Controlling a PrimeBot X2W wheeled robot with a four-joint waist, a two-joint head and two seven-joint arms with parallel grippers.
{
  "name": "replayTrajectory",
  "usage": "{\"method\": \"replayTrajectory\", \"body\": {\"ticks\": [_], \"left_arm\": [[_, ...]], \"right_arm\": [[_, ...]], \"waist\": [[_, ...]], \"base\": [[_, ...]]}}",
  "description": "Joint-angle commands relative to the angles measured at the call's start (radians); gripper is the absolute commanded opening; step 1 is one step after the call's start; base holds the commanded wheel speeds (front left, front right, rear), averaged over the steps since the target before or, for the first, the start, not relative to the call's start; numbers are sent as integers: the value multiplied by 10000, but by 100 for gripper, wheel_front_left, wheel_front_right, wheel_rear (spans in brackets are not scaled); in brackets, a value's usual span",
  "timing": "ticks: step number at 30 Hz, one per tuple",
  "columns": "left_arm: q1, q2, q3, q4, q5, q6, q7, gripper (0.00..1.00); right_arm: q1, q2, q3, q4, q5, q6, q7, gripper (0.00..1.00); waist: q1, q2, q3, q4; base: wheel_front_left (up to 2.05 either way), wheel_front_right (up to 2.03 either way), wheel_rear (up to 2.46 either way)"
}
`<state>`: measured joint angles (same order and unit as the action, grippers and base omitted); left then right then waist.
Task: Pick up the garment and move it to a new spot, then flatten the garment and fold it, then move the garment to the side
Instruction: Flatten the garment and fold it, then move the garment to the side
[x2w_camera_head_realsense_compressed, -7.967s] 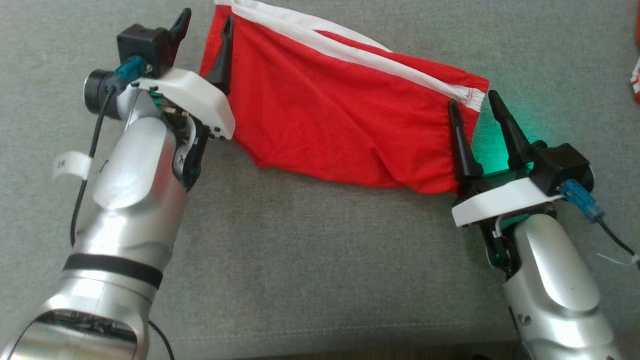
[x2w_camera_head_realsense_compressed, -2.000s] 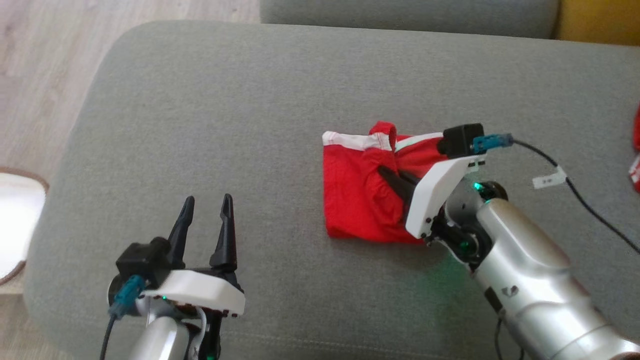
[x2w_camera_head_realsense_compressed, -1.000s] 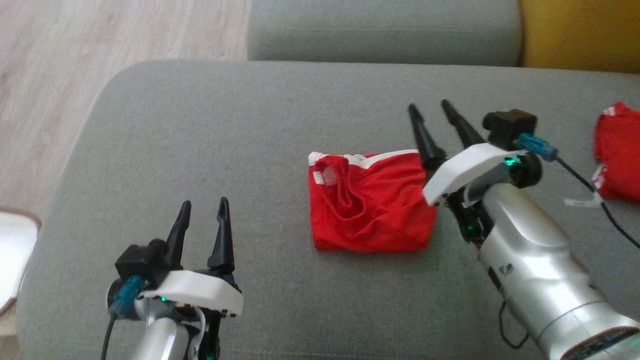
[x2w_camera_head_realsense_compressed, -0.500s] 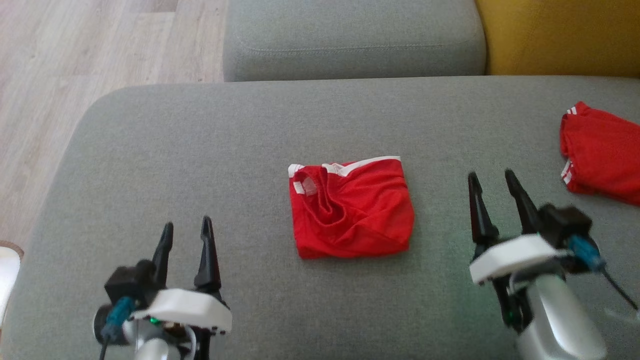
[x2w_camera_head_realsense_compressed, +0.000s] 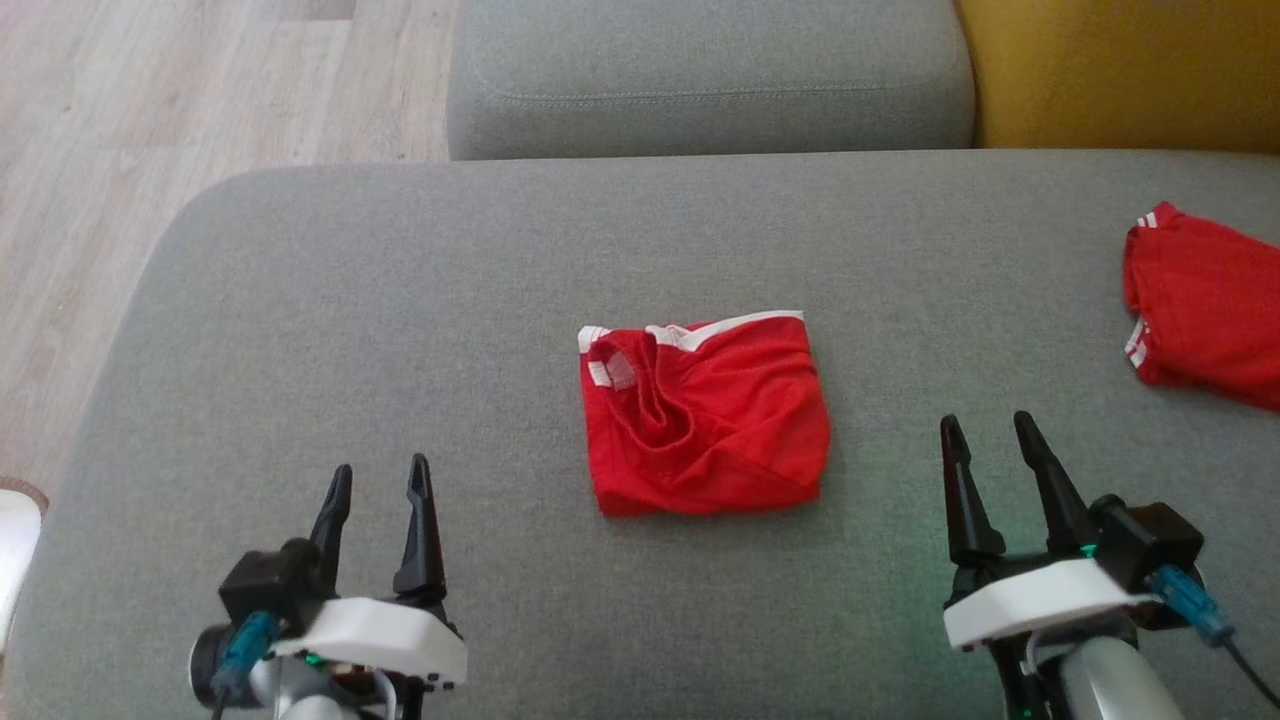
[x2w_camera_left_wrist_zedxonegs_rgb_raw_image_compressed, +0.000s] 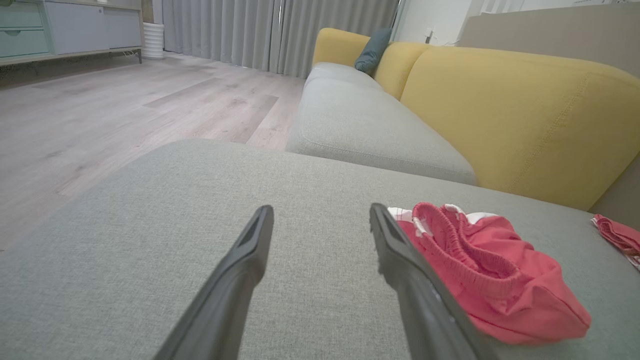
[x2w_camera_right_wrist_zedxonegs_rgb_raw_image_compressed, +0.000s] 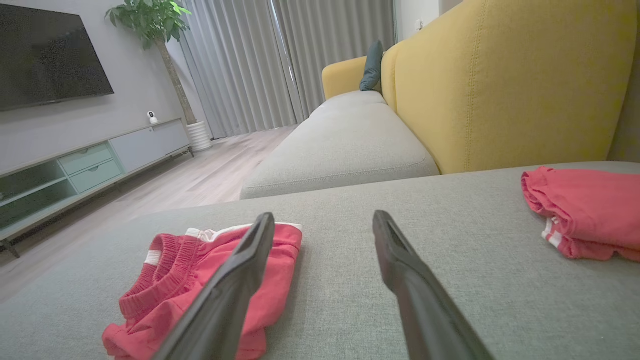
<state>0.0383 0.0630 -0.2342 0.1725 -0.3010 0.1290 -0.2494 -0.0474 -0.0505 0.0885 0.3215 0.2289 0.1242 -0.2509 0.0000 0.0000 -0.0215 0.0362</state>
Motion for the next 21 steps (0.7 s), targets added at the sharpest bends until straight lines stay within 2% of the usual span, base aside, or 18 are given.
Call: {"method": "replayTrajectory", "body": {"ticks": [1, 16, 21], "left_arm": [[-276, -9, 419, -271, 82, -43, -124, 100], [-342, -50, 467, -158, 159, -122, -124, 100], [-416, -65, 454, -196, 161, -123, -124, 100]], "right_arm": [[-266, 2, 196, -383, 22, 65, -89, 100], [-178, 2, 93, -568, -97, 65, 140, 100], [-613, 2, -13, -584, -245, 65, 711, 100]], "waist": [[0, 0, 4, 2], [0, 0, 21, 60], [0, 0, 133, 163]], "base": [[0, 0, 0], [0, 0, 0], [0, 0, 0]]}}
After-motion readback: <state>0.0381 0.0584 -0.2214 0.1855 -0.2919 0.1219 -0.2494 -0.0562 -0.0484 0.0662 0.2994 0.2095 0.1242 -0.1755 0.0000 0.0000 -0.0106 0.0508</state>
